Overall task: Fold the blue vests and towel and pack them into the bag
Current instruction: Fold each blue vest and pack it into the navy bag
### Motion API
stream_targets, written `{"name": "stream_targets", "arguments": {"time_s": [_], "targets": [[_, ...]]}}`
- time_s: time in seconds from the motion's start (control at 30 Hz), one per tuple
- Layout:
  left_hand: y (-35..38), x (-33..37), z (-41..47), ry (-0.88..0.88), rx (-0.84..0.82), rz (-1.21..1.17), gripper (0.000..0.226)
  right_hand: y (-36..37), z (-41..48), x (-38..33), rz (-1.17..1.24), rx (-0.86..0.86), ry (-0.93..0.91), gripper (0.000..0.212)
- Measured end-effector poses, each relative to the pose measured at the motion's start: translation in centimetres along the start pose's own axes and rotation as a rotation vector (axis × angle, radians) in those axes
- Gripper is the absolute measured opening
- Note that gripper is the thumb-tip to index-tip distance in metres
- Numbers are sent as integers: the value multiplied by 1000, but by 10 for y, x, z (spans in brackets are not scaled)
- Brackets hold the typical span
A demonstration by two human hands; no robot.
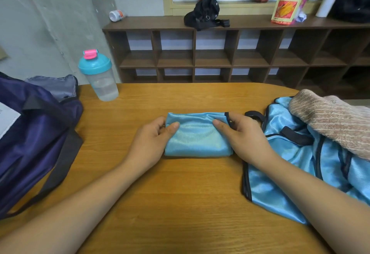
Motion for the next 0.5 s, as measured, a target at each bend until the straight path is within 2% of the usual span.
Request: {"name": "stream_targets", "arguments": {"time_s": [0.07, 0.13, 0.3, 0.5], "targets": [[1, -4, 1, -18, 26, 57, 33, 2, -1, 4, -13, 16, 33, 33], [0, -4, 3, -32, 61, 83, 29, 3, 0, 7, -32, 16, 73, 25], [-1, -4, 9, -40, 89, 245, 26, 4, 2, 12, -163, 27, 89, 23], [-6, -3, 12, -98, 20, 661, 48, 9, 5, 15, -232, -8, 86, 27]]}}
Point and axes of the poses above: each hand's wrist, its own z-axis towards the middle knuckle, its own y-axis out of the palm, x = y × z, the point moved 9 cm from there along z, towards the middle knuckle
